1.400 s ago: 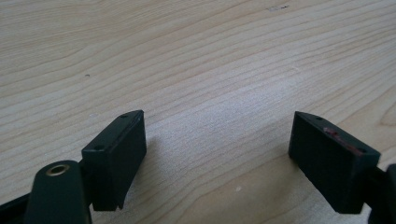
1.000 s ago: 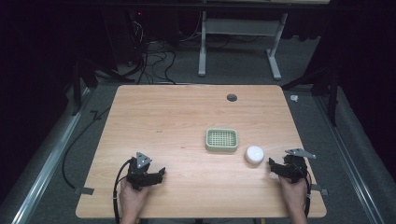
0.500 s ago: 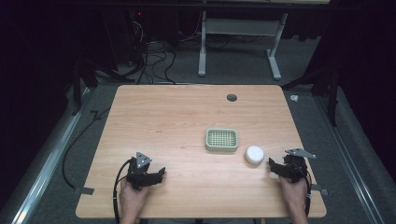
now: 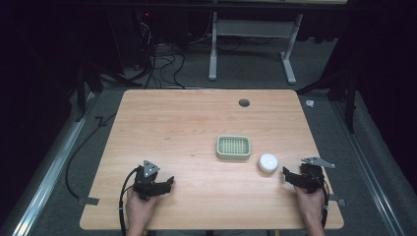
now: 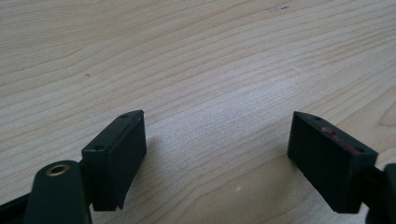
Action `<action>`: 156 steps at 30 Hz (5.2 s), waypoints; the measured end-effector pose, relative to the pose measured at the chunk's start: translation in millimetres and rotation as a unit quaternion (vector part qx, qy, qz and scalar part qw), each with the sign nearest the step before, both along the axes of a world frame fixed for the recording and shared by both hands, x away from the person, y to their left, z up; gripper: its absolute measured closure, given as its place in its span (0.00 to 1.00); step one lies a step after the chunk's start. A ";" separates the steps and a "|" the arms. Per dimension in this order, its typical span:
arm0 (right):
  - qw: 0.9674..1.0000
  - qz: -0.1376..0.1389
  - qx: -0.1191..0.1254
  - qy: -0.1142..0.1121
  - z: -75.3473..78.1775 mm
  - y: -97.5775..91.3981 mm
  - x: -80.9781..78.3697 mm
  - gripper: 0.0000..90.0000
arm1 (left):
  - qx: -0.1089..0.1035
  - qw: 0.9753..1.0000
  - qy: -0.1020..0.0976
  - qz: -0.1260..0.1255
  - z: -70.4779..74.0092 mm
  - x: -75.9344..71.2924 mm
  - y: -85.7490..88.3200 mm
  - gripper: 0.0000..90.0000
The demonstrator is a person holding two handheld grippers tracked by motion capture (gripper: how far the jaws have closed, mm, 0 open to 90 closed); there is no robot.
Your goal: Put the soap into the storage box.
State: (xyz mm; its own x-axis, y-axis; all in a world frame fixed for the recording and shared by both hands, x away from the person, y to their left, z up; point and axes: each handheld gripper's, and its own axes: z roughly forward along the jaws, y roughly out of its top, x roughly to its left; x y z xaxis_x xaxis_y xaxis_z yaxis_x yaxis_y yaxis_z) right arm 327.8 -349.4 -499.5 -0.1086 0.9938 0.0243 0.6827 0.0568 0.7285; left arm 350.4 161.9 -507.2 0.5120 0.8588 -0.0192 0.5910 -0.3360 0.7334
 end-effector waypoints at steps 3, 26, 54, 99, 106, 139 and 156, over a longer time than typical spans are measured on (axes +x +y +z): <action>1.000 0.004 -0.002 0.000 1.5 1.7 -2.7 0.26 | 0.000 1.000 0.000 0.000 0.0 0.0 0.0 0.22; 0.998 0.056 0.018 -0.020 12.4 26.5 -30.6 0.24 | 0.000 1.000 0.000 0.000 0.0 0.0 0.0 0.22; 0.995 0.094 0.016 -0.023 23.0 56.8 -8.9 0.20 | 0.000 1.000 0.000 0.000 0.0 0.0 0.0 0.22; 0.996 0.088 -0.002 0.018 4.1 68.6 36.2 0.22 | 0.000 1.000 0.000 0.000 0.0 0.0 0.0 0.22; 0.995 0.094 -0.001 0.020 2.6 68.7 37.2 0.26 | 0.000 1.000 0.000 0.000 0.0 0.0 0.0 0.22; 0.994 0.106 0.010 0.007 14.1 63.1 29.3 0.27 | 0.000 1.000 0.000 0.000 0.0 0.0 0.0 0.22; 0.993 0.118 0.025 -0.003 31.6 62.7 26.5 0.27 | 0.000 1.000 0.000 0.000 0.0 0.0 0.0 0.22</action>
